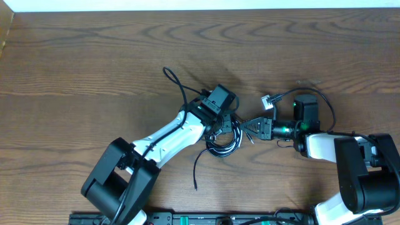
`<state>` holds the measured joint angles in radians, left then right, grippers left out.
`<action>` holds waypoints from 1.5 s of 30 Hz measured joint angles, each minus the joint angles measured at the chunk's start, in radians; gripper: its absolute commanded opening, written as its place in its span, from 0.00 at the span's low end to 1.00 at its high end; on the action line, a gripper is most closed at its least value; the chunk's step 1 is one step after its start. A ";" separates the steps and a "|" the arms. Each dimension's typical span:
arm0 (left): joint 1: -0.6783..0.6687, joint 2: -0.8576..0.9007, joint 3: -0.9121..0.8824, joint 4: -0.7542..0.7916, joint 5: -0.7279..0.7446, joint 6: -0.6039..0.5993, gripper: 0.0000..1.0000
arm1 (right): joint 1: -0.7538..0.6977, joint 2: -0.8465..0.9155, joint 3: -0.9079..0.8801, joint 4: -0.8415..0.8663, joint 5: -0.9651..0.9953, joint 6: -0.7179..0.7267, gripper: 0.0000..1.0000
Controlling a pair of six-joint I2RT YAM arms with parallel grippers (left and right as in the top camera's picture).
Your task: Untangle cables
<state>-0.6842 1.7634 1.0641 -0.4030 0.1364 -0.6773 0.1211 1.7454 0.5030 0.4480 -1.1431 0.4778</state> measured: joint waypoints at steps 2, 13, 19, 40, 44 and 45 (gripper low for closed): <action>0.002 -0.029 0.000 -0.011 0.000 0.045 0.08 | 0.000 0.000 0.000 0.000 0.002 0.000 0.01; 0.000 -0.304 -0.003 -0.058 0.045 0.420 0.07 | 0.001 0.000 0.000 0.001 0.018 -0.004 0.26; 0.000 -0.312 -0.003 -0.123 0.156 0.633 0.07 | -0.008 0.000 0.000 0.005 0.016 -0.013 0.36; 0.015 -0.088 -0.004 0.050 0.111 0.526 0.45 | -0.020 0.000 0.000 -0.019 0.075 -0.016 0.55; 0.033 -0.088 -0.004 0.052 0.070 0.484 0.52 | 0.018 0.000 0.000 0.027 0.102 -0.016 0.60; 0.035 -0.088 -0.004 0.053 0.065 0.478 0.52 | 0.031 0.000 0.000 0.040 0.111 -0.015 0.60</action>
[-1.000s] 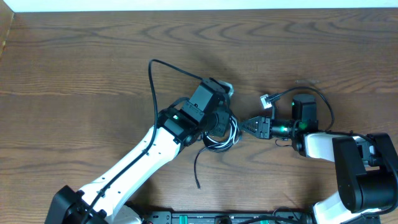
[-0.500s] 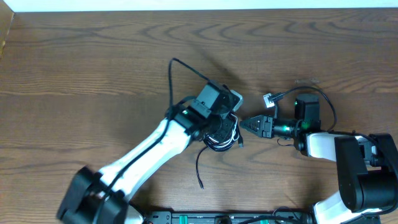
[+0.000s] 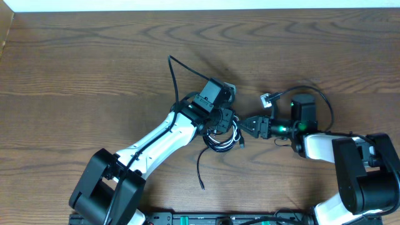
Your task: Untangle cables
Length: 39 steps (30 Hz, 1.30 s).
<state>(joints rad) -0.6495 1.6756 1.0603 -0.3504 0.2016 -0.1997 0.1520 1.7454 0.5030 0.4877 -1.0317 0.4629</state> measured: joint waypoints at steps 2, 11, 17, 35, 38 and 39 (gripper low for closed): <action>0.000 0.002 0.000 0.004 -0.007 -0.011 0.53 | 0.016 0.000 0.000 0.008 0.023 0.000 0.59; 0.000 0.099 0.000 0.047 -0.025 -0.027 0.08 | 0.084 0.000 0.000 -0.074 0.217 0.002 0.07; 0.000 0.110 0.000 0.004 -0.024 -0.009 0.07 | 0.085 -0.005 0.004 -0.195 0.343 0.029 0.01; -0.001 -0.089 0.000 -0.011 -0.024 0.127 0.09 | 0.087 -0.025 0.016 -0.215 0.418 0.078 0.01; -0.008 -0.071 0.000 0.041 -0.024 0.127 0.10 | 0.087 -0.025 0.018 -0.215 0.423 0.078 0.01; -0.013 -0.055 0.000 0.070 -0.024 0.127 0.10 | 0.087 -0.024 0.018 -0.216 0.423 0.078 0.01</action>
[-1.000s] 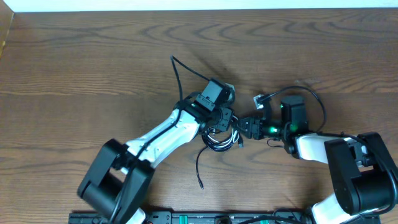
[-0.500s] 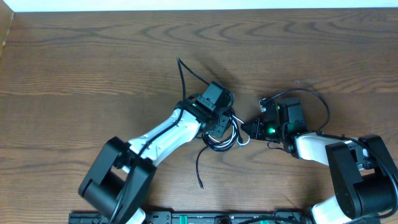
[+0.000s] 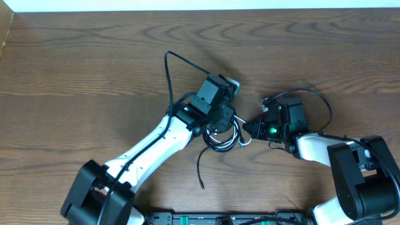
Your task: Untangle cables
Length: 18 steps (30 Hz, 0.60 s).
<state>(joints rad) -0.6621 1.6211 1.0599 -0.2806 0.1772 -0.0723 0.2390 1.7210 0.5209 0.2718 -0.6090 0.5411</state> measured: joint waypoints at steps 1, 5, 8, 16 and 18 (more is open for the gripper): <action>-0.004 0.014 0.000 0.019 0.000 0.000 0.10 | 0.000 0.000 0.000 0.000 0.000 0.000 0.01; -0.024 0.097 0.000 0.078 0.000 0.002 0.10 | 0.000 0.000 0.001 -0.001 0.000 0.000 0.01; -0.029 0.136 0.000 0.075 0.000 0.002 0.10 | 0.000 0.000 0.001 -0.001 0.000 0.000 0.01; -0.028 0.142 0.000 0.020 0.000 0.002 0.10 | 0.000 0.000 0.001 -0.002 0.000 0.000 0.01; -0.028 0.142 0.000 0.023 -0.005 0.002 0.10 | 0.000 0.000 0.001 -0.002 0.000 0.000 0.01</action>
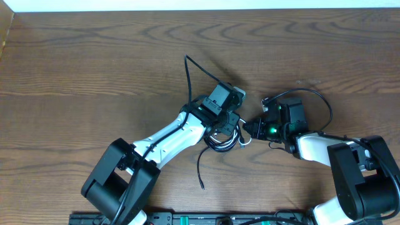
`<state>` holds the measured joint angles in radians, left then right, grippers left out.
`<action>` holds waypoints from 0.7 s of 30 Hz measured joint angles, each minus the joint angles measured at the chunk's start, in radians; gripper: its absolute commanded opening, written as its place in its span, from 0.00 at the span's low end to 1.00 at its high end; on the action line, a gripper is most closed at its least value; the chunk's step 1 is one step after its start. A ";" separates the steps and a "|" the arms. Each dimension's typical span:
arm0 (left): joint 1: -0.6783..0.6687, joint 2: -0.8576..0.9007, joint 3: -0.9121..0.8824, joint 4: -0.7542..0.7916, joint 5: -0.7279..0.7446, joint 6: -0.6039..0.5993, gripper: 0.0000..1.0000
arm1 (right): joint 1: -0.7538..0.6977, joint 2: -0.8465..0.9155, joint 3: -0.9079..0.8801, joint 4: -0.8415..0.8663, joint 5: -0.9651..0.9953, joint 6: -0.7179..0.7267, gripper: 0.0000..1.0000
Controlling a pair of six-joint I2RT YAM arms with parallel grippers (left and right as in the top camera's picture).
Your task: Untangle cables
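Note:
A black cable coil (220, 140) lies mid-table. One stiff strand (189, 74) rises from it toward the far side, and a loose tail (200, 170) trails toward the near edge. My left gripper (225, 123) sits over the top of the coil, shut on the black cable, its fingertips hidden under the wrist. My right gripper (246, 129) points left at the coil's right edge, with its fingers together on a strand beside a small silver plug (244, 141). Another black cable (317, 99) loops around the right wrist and ends in a white plug (265, 100).
The brown wooden table (81, 69) runs to a pale wall strip along the far edge. The left arm's white links (164, 139) cross the near-left area, and the right arm's base (365, 169) fills the near-right corner. A black rail lines the near edge.
The left wrist has shifted right and turned, and the upright strand's tip went from left of the wrist to almost above it. The left arm's base link has swung back. The right gripper is unchanged.
At first both grippers met at the coil, with the strand's tip low and to the left. The left wrist then sat farther from me and the strand stood taller. The right gripper later turned in closer to the coil. Now the strand leans right; the coil has hardly moved.

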<state>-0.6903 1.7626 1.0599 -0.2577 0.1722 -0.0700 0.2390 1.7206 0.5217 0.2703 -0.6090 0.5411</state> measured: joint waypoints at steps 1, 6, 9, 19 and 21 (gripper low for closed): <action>0.000 0.000 0.000 0.013 -0.005 0.000 0.10 | 0.000 0.000 0.000 0.000 0.000 0.000 0.01; 0.000 -0.001 0.002 0.072 -0.026 0.002 0.28 | 0.000 0.000 0.000 0.000 0.001 0.000 0.02; 0.000 -0.001 0.003 0.101 -0.033 0.007 0.29 | 0.000 0.000 0.000 0.000 0.002 0.000 0.02; 0.000 0.064 0.019 0.105 -0.148 0.023 0.31 | 0.000 0.000 0.000 0.000 0.002 0.000 0.02; 0.000 0.075 0.019 0.090 -0.158 0.023 0.31 | 0.000 0.000 0.000 0.000 0.002 0.000 0.02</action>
<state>-0.6903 1.8378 1.0786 -0.1680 0.0143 -0.0471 0.2390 1.7206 0.5217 0.2703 -0.6067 0.5411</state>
